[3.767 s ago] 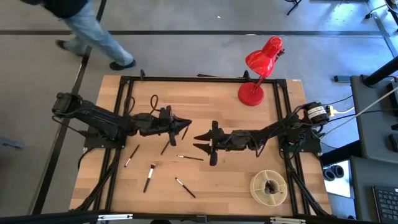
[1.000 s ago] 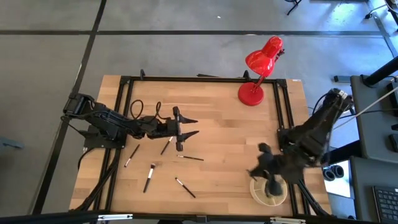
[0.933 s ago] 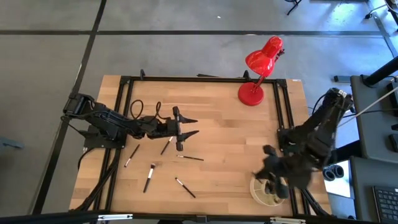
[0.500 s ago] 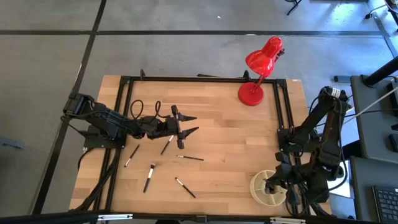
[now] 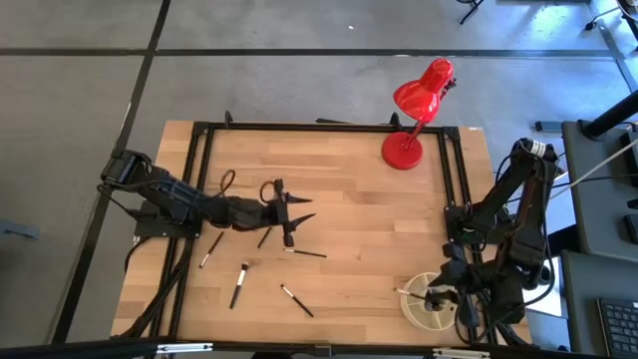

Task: Put items in baskets/containers
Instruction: Put the black eyeshadow brush into the yellow pen organizer

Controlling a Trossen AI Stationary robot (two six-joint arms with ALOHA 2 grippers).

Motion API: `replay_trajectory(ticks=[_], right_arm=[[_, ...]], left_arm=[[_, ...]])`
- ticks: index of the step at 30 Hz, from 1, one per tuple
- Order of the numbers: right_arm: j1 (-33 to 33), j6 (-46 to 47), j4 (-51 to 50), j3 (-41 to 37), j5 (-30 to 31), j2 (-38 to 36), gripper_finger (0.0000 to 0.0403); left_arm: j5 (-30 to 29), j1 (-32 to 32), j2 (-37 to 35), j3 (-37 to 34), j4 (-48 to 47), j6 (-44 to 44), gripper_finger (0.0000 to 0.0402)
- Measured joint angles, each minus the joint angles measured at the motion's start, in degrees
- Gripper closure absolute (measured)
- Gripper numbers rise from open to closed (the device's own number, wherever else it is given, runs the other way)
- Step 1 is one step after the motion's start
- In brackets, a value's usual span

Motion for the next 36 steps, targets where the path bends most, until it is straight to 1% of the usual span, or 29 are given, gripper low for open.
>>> replay_trajectory(ticks=[2, 4, 7, 10, 12, 14, 16, 18, 20, 23, 25, 27, 30, 32, 36], right_arm=[[-0.07, -0.31, -1.15, 1.24, 1.75, -0.02, 0.0284], [-0.45, -1.47, -2.00, 2.56, 5.71, -0.03, 0.0285], [-1.55, -4.20, -1.93, 4.86, 10.71, -0.04, 0.0290], [-3.31, -6.13, -1.89, 6.70, 13.85, -0.07, 0.0294], [-5.23, -6.27, -1.87, 7.38, 15.14, -0.07, 0.0295], [-7.80, -5.84, -1.73, 7.47, 16.11, -0.03, 0.0295], [-11.39, -4.81, -1.52, 7.35, 16.07, 0.61, 0.0295], [-15.96, -5.26, -0.25, 6.48, 11.80, 1.84, 0.0295], [-21.05, -6.65, 1.76, 5.24, 6.41, 4.13, 0.0295], [-28.07, -9.38, 5.56, 4.56, 0.56, 9.13, 0.0295], [-31.98, -12.49, 9.64, 4.56, -4.16, 13.01, 0.0295], [-35.04, -15.48, 14.13, 4.56, -9.33, 17.20, 0.0295], [-37.98, -19.51, 22.07, 4.56, -17.32, 23.14, 0.0295], [-39.05, -21.92, 26.28, 4.56, -20.86, 26.87, 0.0295], [-40.17, -27.18, 31.33, 4.56, -21.89, 31.70, 0.0295]], left_arm=[[-1.06, -1.18, 0.00, 0.00, -5.00, -1.79, 0.0234], [-0.58, -2.32, 0.00, 0.00, -9.96, -3.98, 0.0236], [3.21, -3.57, -0.17, 1.21, -19.32, -8.30, 0.0237], [7.18, -4.95, -0.22, 4.70, -31.20, -12.02, 0.0238], [9.85, -5.91, -0.10, 6.64, -37.39, -14.06, 0.0238], [12.43, -6.64, 0.44, 7.63, -40.30, -15.58, 0.0238], [14.11, -7.44, 1.01, 7.63, -41.28, -16.21, 0.0238], [14.18, -8.10, 1.85, 7.63, -41.83, -16.01, 0.0238], [11.66, -8.69, 2.62, 7.63, -41.86, -15.10, 0.0238], [3.80, -8.64, 3.20, 7.61, -40.94, -14.70, 0.0238], [-2.58, -8.31, 3.23, 7.61, -40.12, -15.89, 0.0238], [-7.61, -7.79, 3.22, 7.61, -38.43, -17.84, 0.0238], [-12.67, -7.28, 3.21, 7.61, -36.02, -20.59, 0.0238], [-14.51, -7.02, 3.21, 7.61, -35.08, -21.00, 0.0238], [-15.09, -6.63, 3.22, 7.61, -34.93, -19.31, 0.0238]])
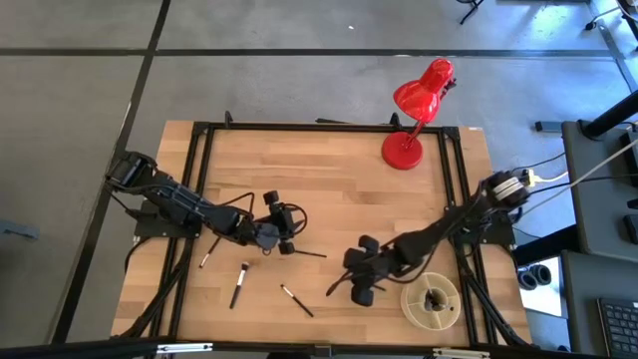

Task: Put items in baskets/containers
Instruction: Put the black eyeshadow brush into the yellow pen organizer

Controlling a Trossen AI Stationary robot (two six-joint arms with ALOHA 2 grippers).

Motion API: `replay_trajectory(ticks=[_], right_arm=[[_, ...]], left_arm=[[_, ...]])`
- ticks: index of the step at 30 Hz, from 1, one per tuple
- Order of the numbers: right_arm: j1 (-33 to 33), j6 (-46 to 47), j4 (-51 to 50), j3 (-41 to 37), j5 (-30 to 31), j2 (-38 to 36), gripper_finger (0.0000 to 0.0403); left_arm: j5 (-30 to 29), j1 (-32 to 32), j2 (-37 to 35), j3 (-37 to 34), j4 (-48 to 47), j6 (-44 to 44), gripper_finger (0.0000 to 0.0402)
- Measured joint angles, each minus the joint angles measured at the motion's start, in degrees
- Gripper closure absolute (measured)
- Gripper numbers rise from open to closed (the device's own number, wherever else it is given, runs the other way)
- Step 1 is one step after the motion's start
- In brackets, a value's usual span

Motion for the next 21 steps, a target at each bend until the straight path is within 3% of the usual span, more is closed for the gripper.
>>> replay_trajectory(ticks=[7, 17, 21], right_arm=[[-3.07, -1.52, 0.72, 0.00, -2.08, 4.62, 0.0295], [-3.29, -1.80, 2.96, 0.15, -9.67, 9.62, 0.0295], [-3.31, -1.50, 3.91, 0.09, -9.50, 10.73, 0.0304]], left_arm=[[0.27, 1.47, 0.00, 0.00, 0.02, 0.12, 0.0238], [0.44, 1.90, 0.00, 0.00, 1.02, 2.99, 0.0238], [0.71, 2.49, 0.00, 0.00, 1.66, 3.57, 0.0238]])
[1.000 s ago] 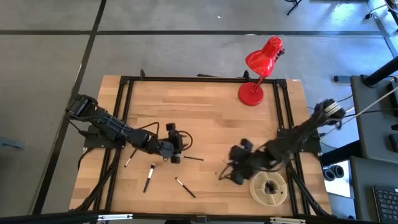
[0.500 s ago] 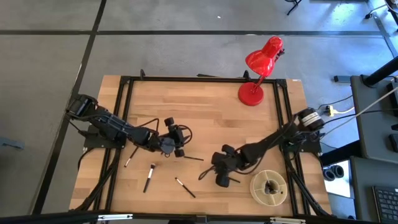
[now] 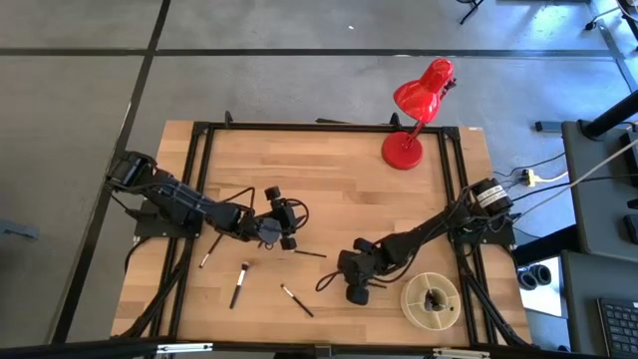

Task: Put items in baskets/containers
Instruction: Put the black eyeshadow brush into the yellow pen organizer

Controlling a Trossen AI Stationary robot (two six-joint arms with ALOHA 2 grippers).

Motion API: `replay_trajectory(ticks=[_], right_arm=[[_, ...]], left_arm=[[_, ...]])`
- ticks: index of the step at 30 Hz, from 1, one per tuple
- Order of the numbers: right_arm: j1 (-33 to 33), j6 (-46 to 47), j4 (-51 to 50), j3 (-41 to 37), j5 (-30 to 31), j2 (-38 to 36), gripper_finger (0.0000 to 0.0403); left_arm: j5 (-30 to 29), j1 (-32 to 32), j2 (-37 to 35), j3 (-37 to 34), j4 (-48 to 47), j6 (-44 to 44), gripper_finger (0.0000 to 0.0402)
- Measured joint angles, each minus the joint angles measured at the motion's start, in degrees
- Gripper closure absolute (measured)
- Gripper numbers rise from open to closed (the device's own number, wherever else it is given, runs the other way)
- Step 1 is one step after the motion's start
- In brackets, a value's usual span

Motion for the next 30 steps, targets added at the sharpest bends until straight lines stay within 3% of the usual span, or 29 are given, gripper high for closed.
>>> replay_trajectory(ticks=[8, 16, 20, 30], right_arm=[[0.04, 2.58, -0.48, 0.26, 0.89, 0.87, 0.0394], [0.07, 1.77, -3.22, 3.46, 4.70, 1.09, 0.0400], [0.07, 0.94, -9.73, 7.28, 5.10, 1.36, 0.0401], [3.12, -0.23, -29.54, 20.64, 15.43, 1.41, 0.0402]], left_arm=[[-0.03, 0.11, 0.00, 0.00, 0.04, 0.15, 0.0238], [-0.31, 0.13, 0.00, 0.00, 0.04, 0.15, 0.0238], [-0.46, 0.13, 0.00, 0.00, 0.04, 1.03, 0.0238], [-0.38, 0.13, 0.00, 0.00, 0.04, 1.16, 0.0238]])
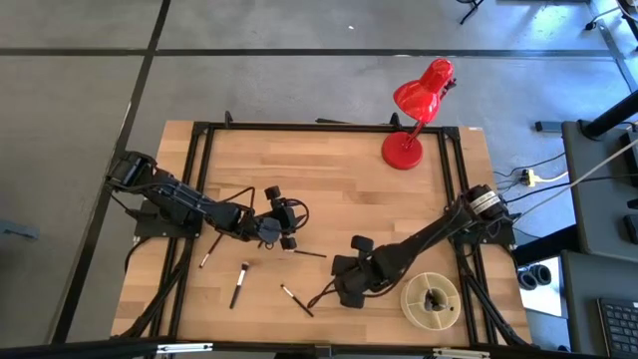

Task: Put items in baskets/containers
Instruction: Put the black eyeshadow brush into the yellow pen organizer

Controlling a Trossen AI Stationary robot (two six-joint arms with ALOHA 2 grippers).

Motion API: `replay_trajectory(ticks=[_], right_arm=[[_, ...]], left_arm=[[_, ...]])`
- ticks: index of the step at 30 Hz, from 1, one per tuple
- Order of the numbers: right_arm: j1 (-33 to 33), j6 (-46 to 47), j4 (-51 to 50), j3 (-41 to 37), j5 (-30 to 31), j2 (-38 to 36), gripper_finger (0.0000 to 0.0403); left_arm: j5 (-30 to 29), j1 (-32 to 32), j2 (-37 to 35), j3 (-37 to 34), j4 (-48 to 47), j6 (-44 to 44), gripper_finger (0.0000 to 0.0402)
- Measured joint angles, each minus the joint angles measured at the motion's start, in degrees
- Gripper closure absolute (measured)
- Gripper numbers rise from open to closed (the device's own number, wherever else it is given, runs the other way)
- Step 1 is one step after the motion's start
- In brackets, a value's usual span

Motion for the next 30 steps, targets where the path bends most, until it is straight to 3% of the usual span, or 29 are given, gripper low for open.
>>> replay_trajectory(ticks=[6, 12, 18, 20, 25, 30], right_arm=[[0.55, 2.99, -1.70, 0.84, -0.09, -0.16, 0.0387], [-3.26, 0.70, 0.77, -3.98, -1.22, 0.29, 0.0309], [-5.59, -2.98, 12.04, -9.86, -12.37, 0.29, 0.0235], [-5.88, -2.59, 14.11, -11.52, -12.80, 0.16, 0.0224], [-5.94, -1.91, 16.13, -13.73, -12.57, -0.18, 0.0233], [-5.94, 0.48, 17.20, -14.18, -9.15, -0.13, 0.0310]], left_arm=[[0.04, -0.01, 0.00, 0.00, 0.00, -0.03, 0.0238], [0.07, -0.02, 0.00, -0.02, 0.54, 0.02, 0.0238], [0.15, 0.93, 0.00, -0.04, 1.25, 1.47, 0.0238], [0.70, 1.51, 0.00, -0.04, 1.38, 1.46, 0.0238], [3.01, 2.37, 0.00, -0.04, 1.34, 1.48, 0.0238], [3.05, 2.64, 0.00, -0.04, 1.36, 1.55, 0.0238]])
